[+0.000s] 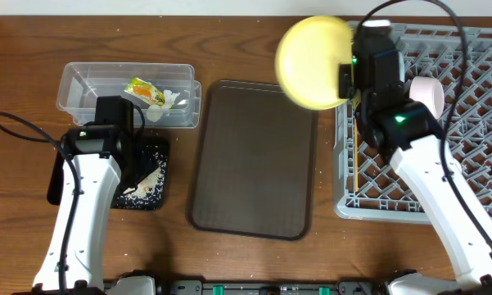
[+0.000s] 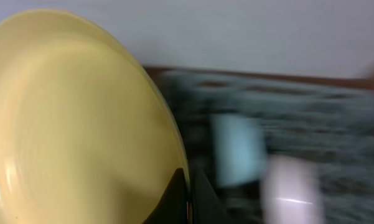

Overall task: Sort waste into correct bins and load items into the dishwasher rack
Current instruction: 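Lift the yellow plate into the rack and stand it on edge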

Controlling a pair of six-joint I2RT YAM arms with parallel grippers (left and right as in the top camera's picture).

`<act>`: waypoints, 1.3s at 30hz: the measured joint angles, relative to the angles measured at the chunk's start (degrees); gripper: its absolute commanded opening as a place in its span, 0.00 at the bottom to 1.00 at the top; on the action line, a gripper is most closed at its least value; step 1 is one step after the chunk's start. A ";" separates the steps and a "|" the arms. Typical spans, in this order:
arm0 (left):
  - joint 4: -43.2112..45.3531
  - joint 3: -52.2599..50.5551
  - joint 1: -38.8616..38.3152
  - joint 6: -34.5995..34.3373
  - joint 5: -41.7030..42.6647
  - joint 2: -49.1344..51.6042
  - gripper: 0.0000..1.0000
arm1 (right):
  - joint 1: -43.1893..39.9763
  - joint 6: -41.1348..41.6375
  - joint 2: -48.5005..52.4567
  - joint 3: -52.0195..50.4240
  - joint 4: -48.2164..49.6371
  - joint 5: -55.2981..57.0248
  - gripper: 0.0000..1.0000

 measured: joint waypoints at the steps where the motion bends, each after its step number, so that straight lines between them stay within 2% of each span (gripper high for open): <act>1: 0.02 0.00 0.00 0.00 0.00 0.00 0.80 | 0.00 -0.96 -0.15 0.00 0.00 4.76 0.01; 5: 0.02 0.00 0.00 0.00 0.00 0.00 0.80 | -0.57 -4.20 0.35 0.00 -0.70 20.35 0.01; 9: 0.13 0.00 0.00 0.00 0.00 0.00 0.80 | -1.09 -5.70 1.62 0.00 -2.49 28.06 0.01; 15: 0.15 0.00 0.00 0.00 0.00 0.00 0.80 | -1.09 -6.51 7.17 0.00 -3.37 31.50 0.01; 22: 0.13 0.00 0.00 0.02 0.00 0.00 0.80 | -1.09 -6.49 12.87 0.00 -3.39 29.22 0.01; 24: 0.15 0.00 0.00 0.00 0.00 0.00 0.80 | -1.05 -6.27 13.66 0.00 -3.39 28.33 0.06; 25: 0.13 0.00 0.00 0.00 0.00 0.00 0.80 | -1.03 -6.14 13.79 0.00 -3.30 27.85 0.13; 28: 0.13 0.00 0.00 0.00 0.00 0.00 0.80 | -0.85 -5.92 13.79 0.00 -3.15 25.51 0.42; 29: 0.13 0.00 0.00 0.00 0.00 0.00 0.80 | -0.72 -5.99 13.79 0.00 -3.13 24.22 0.47; 34: 0.15 0.00 0.00 0.00 0.00 0.00 0.80 | 0.35 -4.04 13.79 0.00 -3.19 19.28 0.58; 39: 0.15 0.00 0.00 0.00 0.00 0.00 0.80 | 1.03 -1.40 13.11 0.00 -3.85 13.75 0.64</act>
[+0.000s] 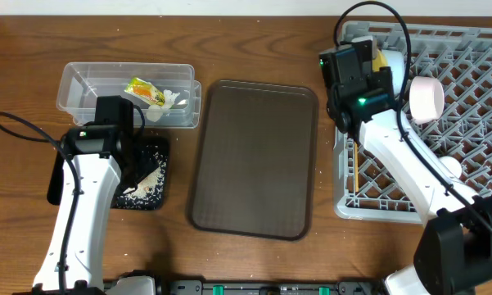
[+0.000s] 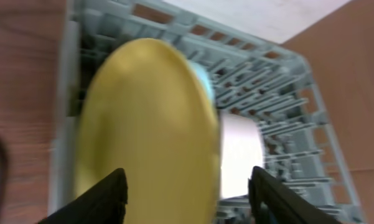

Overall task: Sort waste into correct bins and load items into the dishwasher rack
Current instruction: 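Lift the yellow plate into the rack and stand it on edge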

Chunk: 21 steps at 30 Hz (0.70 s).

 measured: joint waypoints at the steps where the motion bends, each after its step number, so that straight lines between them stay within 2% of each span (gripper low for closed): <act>1: 0.00 0.00 0.00 0.02 0.00 0.00 0.80 | -0.02 0.63 -0.61 0.00 -0.59 -1.31 0.65; 7: 0.00 0.00 0.00 0.00 0.00 0.00 0.80 | -0.02 5.75 -8.52 0.00 -8.44 -9.62 0.74; 12: 0.02 0.00 0.00 0.26 0.02 0.00 0.80 | -0.74 9.84 -15.82 0.02 -17.59 -20.35 0.89; 15: 0.33 0.00 -0.02 1.86 0.04 0.00 0.88 | -3.02 12.11 -18.08 0.02 -22.84 -28.02 0.99; 17: 0.50 0.00 -0.15 3.54 0.39 0.00 0.92 | -5.31 12.55 -18.49 0.02 -25.44 -33.27 0.99; 21: 0.70 0.00 -1.49 8.52 3.48 0.00 0.93 | -11.04 11.34 -18.49 0.00 -28.15 -44.81 0.99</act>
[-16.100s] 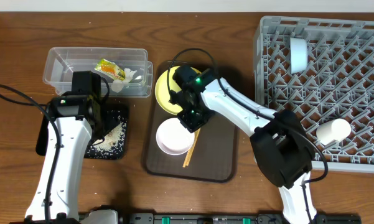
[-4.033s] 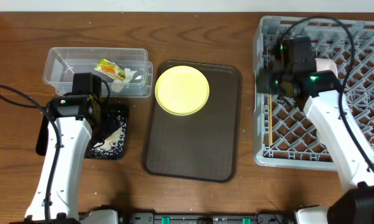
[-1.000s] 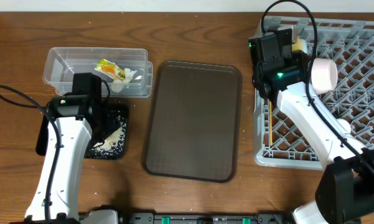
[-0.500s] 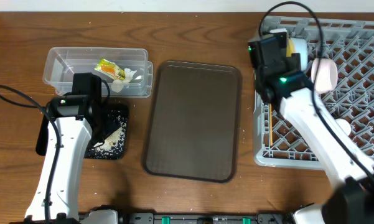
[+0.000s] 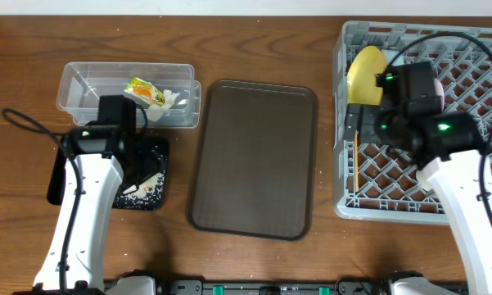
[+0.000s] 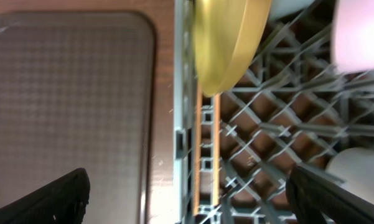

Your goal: Sort waste into correct bins and load items into the dishwasher rack

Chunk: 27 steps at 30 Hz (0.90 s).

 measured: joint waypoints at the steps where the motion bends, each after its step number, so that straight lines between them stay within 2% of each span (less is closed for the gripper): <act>1: -0.02 0.00 -0.70 1.68 1.07 0.00 0.93 | -1.49 -0.63 0.00 0.00 -0.42 -2.38 0.99; 7: -2.47 0.00 -4.98 9.22 5.88 0.00 0.93 | -7.96 -4.66 0.00 0.00 -3.72 -11.63 0.99; 14: -8.94 0.00 -7.52 11.93 7.52 0.00 0.93 | -8.94 -7.91 0.00 0.00 -8.50 -13.27 0.99; 18: -9.66 -0.04 -7.65 12.33 7.82 -0.90 0.93 | -8.94 -8.66 -0.63 -1.46 -9.03 -12.52 0.99; 22: -8.70 -2.01 -7.89 12.33 8.24 -7.87 0.93 | -8.94 -8.85 -5.60 -7.43 -6.10 -12.17 0.99; 27: -7.15 -2.84 -10.36 12.26 8.79 -22.53 0.94 | -8.94 -9.03 -20.50 -18.05 -0.90 -11.43 0.99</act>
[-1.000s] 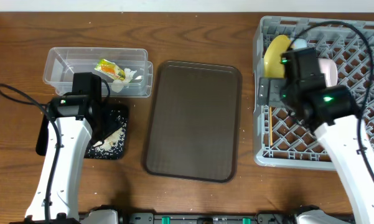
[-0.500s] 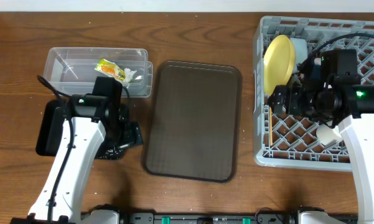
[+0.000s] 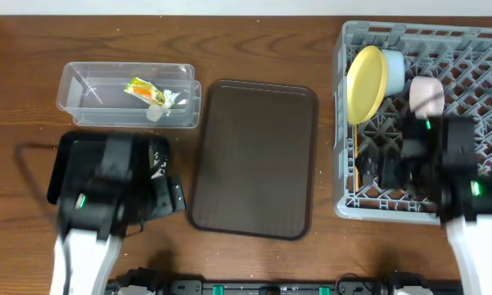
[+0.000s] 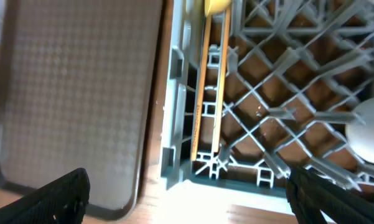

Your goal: Sort waste into correct bins and load items into the dishwasher rack

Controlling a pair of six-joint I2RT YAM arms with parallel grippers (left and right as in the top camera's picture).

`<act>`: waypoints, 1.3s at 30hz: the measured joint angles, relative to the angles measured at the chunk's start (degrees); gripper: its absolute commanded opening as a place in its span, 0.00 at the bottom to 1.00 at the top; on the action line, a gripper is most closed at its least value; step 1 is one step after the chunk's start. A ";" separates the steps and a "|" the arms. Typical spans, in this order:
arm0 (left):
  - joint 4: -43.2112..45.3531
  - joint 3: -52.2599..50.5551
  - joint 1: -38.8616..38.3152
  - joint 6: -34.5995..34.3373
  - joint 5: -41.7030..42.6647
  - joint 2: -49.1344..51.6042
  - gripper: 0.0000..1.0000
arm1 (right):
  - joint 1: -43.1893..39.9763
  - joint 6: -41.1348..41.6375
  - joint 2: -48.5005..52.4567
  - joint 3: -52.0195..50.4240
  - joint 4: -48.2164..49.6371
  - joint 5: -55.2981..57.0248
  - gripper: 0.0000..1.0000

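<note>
The yellow plate stands on edge in the far left corner of the grey dishwasher rack, next to a light blue cup and a pink cup. A pair of wooden chopsticks lies along the rack's left side. My right gripper hangs wide open and empty over the rack's near left corner; its fingers show at the frame's lower edges. Blurred in the overhead view, my left gripper is at the near right corner of the black bin; its jaws cannot be made out.
A clear bin holding a yellow-green wrapper sits at the far left. A brown tray lies mid-table between the bins and the rack. A white rounded object rests in the rack at the right.
My right gripper has drawn back from the plate toward the rack's near left corner, still open. The left arm has pulled back from over the black bin toward the table's front edge.
My right gripper first held the yellow plate in the air left of the rack. Then it had the plate at the rack's far left corner. Then the plate stood in the rack with the gripper open beside it. Now both arms have pulled back.
</note>
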 measured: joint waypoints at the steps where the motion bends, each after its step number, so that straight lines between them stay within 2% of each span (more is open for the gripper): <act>1: 0.61 -0.04 -0.37 0.00 0.02 -3.63 0.94 | 0.00 0.02 -3.78 -1.88 0.57 0.28 0.99; 7: 3.41 -0.09 -0.61 0.00 0.02 -15.72 0.94 | 0.00 0.02 -20.92 -7.72 0.09 2.19 0.99; 12: 3.43 -0.09 -0.61 0.00 0.02 -19.91 0.94 | 0.00 0.02 -27.34 -8.02 -2.71 2.78 0.99; 30: 3.48 -0.09 -0.61 0.00 0.02 -20.39 0.94 | 0.00 -1.88 -28.96 -8.41 -6.58 5.60 0.99; 39: 3.45 -0.13 -0.61 0.00 0.02 -20.39 0.94 | 0.00 -3.96 -38.97 -13.60 5.77 6.88 0.99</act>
